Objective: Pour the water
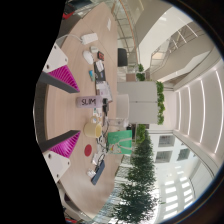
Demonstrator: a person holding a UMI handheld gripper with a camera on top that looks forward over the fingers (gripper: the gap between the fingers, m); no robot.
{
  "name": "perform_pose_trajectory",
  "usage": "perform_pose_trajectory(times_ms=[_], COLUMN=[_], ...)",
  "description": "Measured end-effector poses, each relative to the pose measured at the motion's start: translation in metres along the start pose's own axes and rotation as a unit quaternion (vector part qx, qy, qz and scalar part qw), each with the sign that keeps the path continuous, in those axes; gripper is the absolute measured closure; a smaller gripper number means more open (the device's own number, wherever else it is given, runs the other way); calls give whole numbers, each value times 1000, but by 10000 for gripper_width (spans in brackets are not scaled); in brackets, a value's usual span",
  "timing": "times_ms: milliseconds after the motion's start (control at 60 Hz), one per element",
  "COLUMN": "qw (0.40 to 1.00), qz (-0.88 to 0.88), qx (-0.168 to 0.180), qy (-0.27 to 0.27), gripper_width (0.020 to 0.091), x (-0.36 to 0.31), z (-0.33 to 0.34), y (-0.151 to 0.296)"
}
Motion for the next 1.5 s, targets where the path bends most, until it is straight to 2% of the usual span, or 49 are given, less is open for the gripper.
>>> perform_pose_trajectory(times_ms=[167, 250, 417, 467, 500, 517, 600, 717, 817, 850, 933, 1033, 1133, 1233, 1300, 1417, 1450, 1467, 1500], qw=[999, 999, 999, 999, 999, 999, 999, 997, 998, 998, 993, 972, 916, 800, 692, 506, 469, 462, 443], qz=[-7, 2, 0, 2, 10, 15, 15, 25, -15, -28, -77, -181, -351, -559, -686, -831, -854, -864, -874], qx=[35, 29, 43, 49, 50, 50, 50, 66, 49, 41, 11, 17, 28, 17, -1, -39, -47, -44, -44], qy=[21, 21, 15, 19, 14, 13, 7, 24, 34, 42, 91, 151, 193, 217, 225, 229, 221, 196, 196], gripper_width=[263, 266, 273, 326, 458, 566, 576, 634, 698, 698, 699, 699, 700, 700, 701, 699, 714, 702, 702], x=[-38, -49, -58, -60, -57, -56, -55, -55, -52, -53, -62, -64, -51, -2, 25, 60, 62, 53, 56], z=[-133, -186, -268, -283, -294, -299, -306, -310, -313, -315, -315, -312, -309, -321, -334, -348, -346, -352, -353], y=[-15, -21, -22, -19, -16, -15, -14, -14, -11, -9, -1, 39, 94, 126, 124, 94, 91, 102, 95])
Point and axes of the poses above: the point between the fingertips, and its own axes, seen from behind it with the camera up: x to the right, y up, z backward, against the way the camera looks, the point moved 8 cm from there along z, backward, against the way the camera looks, and after that the axes turned 3 degrees about -z, right-handed, at the moved point
